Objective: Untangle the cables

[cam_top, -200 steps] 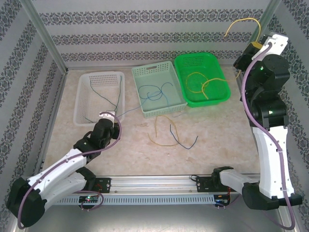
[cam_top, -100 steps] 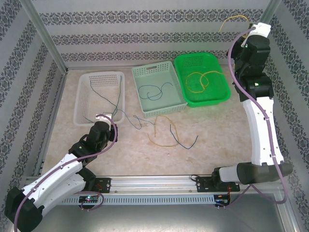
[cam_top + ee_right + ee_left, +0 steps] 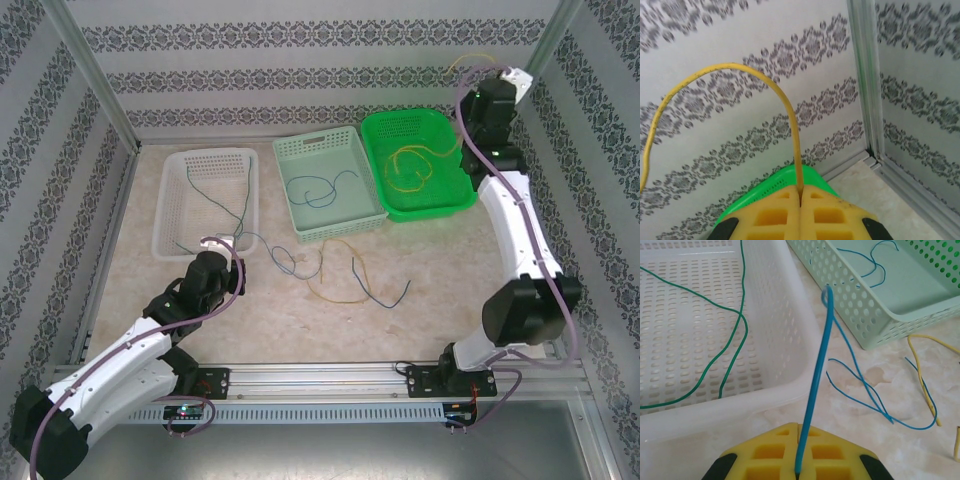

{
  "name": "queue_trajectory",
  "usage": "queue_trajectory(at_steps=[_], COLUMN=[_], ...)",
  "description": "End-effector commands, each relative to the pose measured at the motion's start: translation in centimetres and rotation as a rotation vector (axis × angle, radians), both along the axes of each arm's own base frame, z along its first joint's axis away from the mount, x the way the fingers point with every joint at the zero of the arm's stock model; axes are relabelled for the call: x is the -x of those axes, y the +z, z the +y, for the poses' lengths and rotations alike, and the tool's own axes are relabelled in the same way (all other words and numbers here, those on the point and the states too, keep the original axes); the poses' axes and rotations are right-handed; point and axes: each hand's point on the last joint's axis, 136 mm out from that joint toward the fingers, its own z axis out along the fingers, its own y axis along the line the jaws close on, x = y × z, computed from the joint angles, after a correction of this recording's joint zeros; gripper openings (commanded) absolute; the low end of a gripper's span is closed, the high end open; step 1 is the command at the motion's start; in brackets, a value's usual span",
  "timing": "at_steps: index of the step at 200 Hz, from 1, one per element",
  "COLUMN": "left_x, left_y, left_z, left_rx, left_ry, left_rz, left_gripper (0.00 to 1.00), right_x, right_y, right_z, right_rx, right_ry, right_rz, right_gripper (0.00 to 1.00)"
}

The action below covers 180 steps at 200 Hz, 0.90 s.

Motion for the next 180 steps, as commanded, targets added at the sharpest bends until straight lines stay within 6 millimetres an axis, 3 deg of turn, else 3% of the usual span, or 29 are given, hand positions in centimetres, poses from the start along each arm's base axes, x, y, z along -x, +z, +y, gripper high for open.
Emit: queue_trajectory(at_steps=[1, 46, 83, 116, 132, 150, 180], left_x=[-0.2, -0.3, -0.4, -0.6, -0.7, -0.8, -1.3], left_y=[-0.4, -0.4, -0.1, 0.4, 0.9, 1.4, 2.9], left_z=[0.1, 0.0, -0.3, -0.7, -0.9, -1.2, -2.0], left_rx=[0.029, 0.024, 0.036, 0.049, 0.058, 0.071, 0.096], left_ry=[0.019, 0.017, 0.004, -0.007, -0.012, -0.023, -0.05], left_rz=[0.005, 0.009, 0.003, -0.004, -0.01, -0.02, -0.046], left_gripper=[0.0, 0.0, 0.0, 0.01, 0.01, 0.01, 0.0], right_x=[-2.0, -6.6, -8.0, -8.4, -8.3, -8.1, -7.1], right_y=[-2.2, -8.2, -14.1, -17.6, -18.9, -19.8, -18.6], right_z=[-0.2, 0.2, -0.1, 0.0, 0.1, 0.5, 2.3], right_rx=[-0.035, -0.005, 0.093, 0.159, 0.185, 0.215, 0.247], right_ry=[-0.015, 0.034, 0.064, 0.116, 0.147, 0.198, 0.291], right_rz=[-0.005, 0.216, 0.448, 0.597, 0.657, 0.716, 0.717], right_gripper=[0.0, 0.0, 0.01, 0.05, 0.17, 0.63, 0.78])
